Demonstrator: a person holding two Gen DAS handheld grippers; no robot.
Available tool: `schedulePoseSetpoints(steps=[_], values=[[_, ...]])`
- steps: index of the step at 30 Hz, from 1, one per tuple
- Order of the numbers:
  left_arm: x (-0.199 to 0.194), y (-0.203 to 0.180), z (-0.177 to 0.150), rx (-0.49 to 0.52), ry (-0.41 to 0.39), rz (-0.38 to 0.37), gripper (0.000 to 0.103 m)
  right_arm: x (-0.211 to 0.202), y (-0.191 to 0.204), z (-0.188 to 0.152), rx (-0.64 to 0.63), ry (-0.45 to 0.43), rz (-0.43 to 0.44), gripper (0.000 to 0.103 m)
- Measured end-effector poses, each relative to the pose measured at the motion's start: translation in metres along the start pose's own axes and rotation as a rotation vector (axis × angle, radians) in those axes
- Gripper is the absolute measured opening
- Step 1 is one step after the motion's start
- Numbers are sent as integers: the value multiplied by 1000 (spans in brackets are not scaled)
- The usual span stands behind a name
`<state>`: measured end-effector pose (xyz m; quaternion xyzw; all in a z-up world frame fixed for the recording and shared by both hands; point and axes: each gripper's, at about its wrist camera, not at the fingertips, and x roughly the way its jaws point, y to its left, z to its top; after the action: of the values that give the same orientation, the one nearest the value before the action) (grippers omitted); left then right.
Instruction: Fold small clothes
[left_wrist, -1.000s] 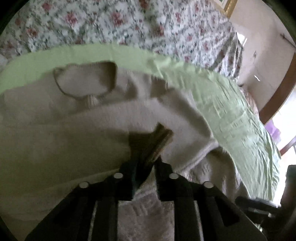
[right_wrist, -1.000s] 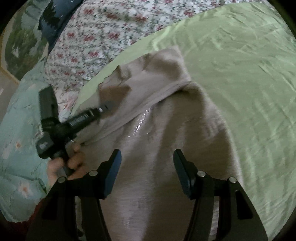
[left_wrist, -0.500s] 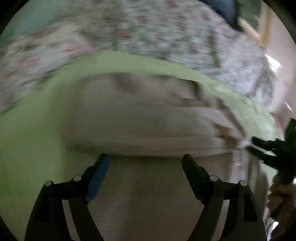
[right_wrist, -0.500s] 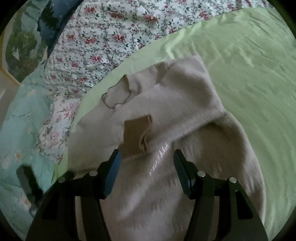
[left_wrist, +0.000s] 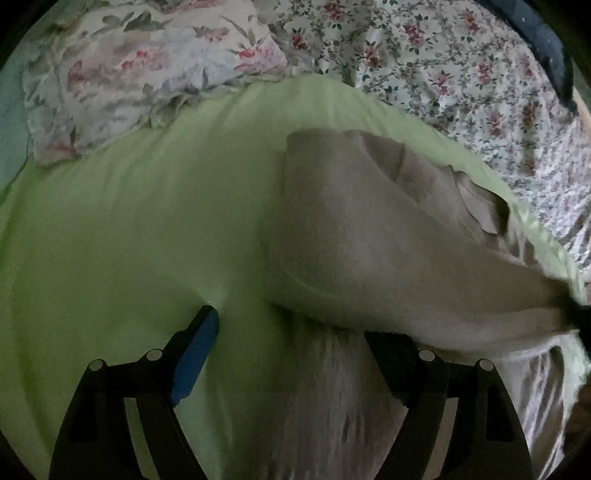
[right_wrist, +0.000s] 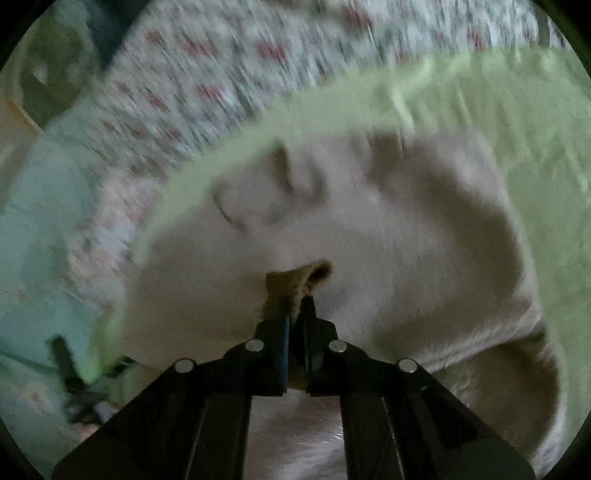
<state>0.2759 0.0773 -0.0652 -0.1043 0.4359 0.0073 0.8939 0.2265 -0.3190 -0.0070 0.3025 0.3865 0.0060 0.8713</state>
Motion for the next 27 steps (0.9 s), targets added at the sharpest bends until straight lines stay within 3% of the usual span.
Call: schedulePoseSetpoints(steps=[2,4,8,11,14,19,23,25,27], values=[[5,0,3,-15,-8,26,80,-30,-1,8,10,-98,4,6],[11,-1,0,-25,-4,47,79,-49,-12,12,17,-152,-55,6],[9,-1,-1,-32,-27,74,75,-36,-48,5,77,-70,-117,6],[4,10,-3,-85,-47,35,73,-22,-55,-2,64,-35,-153,6],[2,18,-5,-121,-60,-6,73,-19,-51,-3,30,-48,-172,6],[3,16,-4,-113,-57,-5,73,-4,-57,-7,-32,-13,-296,8],[3,17,-5,-110,-62,-12,73,-19,-65,-12,35,-51,-395,8],[4,16,-5,-106,-62,-8,73,-34,-54,-15,29,-107,-396,9],[4,15,-6,-101,-63,-4,73,-35,-36,-18,-43,-104,-328,9]])
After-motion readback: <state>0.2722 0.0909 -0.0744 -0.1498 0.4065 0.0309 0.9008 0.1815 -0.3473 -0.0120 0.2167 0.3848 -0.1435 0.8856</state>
